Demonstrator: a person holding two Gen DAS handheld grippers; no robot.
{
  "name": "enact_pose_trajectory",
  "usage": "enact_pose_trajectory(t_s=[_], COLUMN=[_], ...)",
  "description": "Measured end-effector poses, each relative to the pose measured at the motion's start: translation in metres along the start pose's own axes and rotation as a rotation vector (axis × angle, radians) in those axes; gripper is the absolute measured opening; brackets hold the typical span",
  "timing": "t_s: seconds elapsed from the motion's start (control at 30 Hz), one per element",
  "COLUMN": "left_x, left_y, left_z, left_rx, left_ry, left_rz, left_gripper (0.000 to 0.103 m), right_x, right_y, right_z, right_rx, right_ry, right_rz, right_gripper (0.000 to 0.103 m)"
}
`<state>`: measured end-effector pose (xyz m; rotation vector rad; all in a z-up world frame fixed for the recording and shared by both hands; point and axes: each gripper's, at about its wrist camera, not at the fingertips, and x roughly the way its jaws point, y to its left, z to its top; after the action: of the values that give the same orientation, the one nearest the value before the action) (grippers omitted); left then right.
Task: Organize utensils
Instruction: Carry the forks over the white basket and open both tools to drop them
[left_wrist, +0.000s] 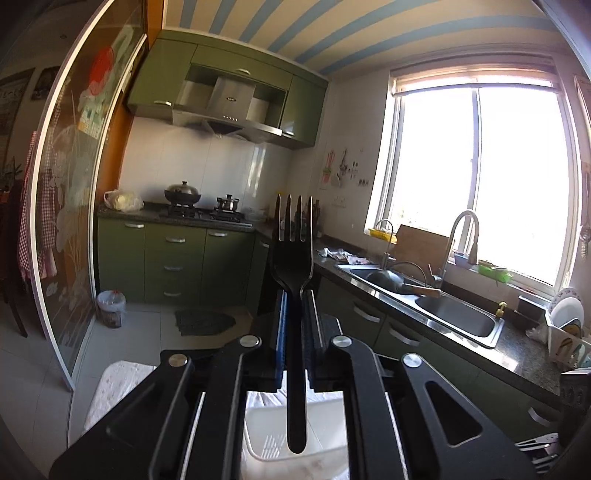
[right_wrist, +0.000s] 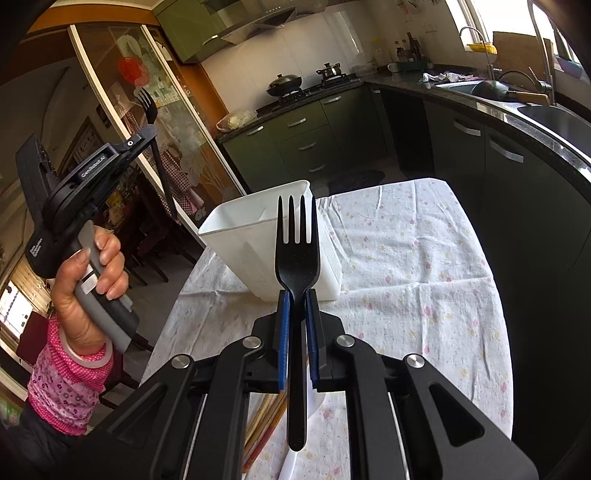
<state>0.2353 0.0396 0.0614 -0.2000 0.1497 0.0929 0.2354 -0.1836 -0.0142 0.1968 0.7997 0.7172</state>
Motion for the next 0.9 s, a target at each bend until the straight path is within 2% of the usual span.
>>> enact_pose_trajectory(t_s=[0.07,0.2,0.33,0.37,0.5,0.63,0.73,0.8,0.9], left_x=[0.016,0.041,0.047,0.048,0.046,0.031,0.016,0.006,-0.004], left_y=[-0.003,-0.009,-0.003,0.0,0.009,0.017,0.024,0.028,0.03], left_z=[-0.004,-0.025,-0.046,-0.05,-0.054,-0.052,-0.05,-0.049,-0.053], left_rx=[0.006,0.037,0.064,0.065,0.051,0.038,0.023,0.017,0.013], left_ry=[-0.011,0.062,0.113,0.127,0.159,0.169,0.181,0.194,0.249], left_rz=[0.01,0.028,0.057,0.056,0.054,0.048,0.045,0.052,0.053], left_gripper=[0.009,0.009,0.009,0.01,0.036,0.037,0.039,0.043,0.045], right_x=[0.001,0.001,0.003,0.005,0.01,0.023,0.04,0.058,0.09], right_y=[0.002,0.007,0.02,0.024,0.045,0.062,0.072,0.075,0.067], right_z=[0.005,0.02,0.041,0.047,0.075,0.104,0.123,0.13,0.131], right_rx=[-0.011,-0.023,-0.049,-0.055,-0.093,-0.107,-0.125,-0.14,-0.124], right_ry=[-0.021,-0.063,-0.126,-0.144,-0.258,-0.376,-0.443,-0.437,-0.369], right_rz=[-0.007,-0.002,-0.004,-0.001,-0.023,-0.031,-0.073,-0.105,-0.112], right_gripper=[0.009,0.009,0.009,0.01,0.01,0.01,0.01,0.01,0.01])
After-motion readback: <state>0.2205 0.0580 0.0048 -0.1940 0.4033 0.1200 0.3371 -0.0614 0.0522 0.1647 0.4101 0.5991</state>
